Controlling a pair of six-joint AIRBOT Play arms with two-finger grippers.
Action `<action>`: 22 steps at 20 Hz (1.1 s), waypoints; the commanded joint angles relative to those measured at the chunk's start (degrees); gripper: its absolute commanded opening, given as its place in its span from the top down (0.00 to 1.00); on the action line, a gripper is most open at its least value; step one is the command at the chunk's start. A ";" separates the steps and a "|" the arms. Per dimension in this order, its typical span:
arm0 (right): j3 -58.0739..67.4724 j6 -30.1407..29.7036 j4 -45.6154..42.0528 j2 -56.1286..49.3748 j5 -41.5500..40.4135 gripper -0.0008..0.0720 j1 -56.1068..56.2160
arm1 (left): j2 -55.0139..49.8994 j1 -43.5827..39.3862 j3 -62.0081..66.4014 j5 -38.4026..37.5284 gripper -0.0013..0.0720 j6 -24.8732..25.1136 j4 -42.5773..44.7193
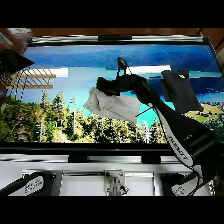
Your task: Fold the shirts.
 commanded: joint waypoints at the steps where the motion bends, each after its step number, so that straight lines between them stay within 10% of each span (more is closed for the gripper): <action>1: 0.09 0.20 2.95 -1.95 3.63 0.26 1.05 | 0.22 0.52 -0.35 -1.11 0.94 -0.02 0.04; 12: -3.91 -6.27 -25.46 8.20 -44.96 0.18 -25.59 | 0.26 0.52 -2.19 -1.09 0.94 0.63 0.04; 22: -24.22 -13.05 -2.23 5.73 -22.77 0.14 -25.77 | 0.26 0.52 -2.19 -1.09 0.94 0.57 0.02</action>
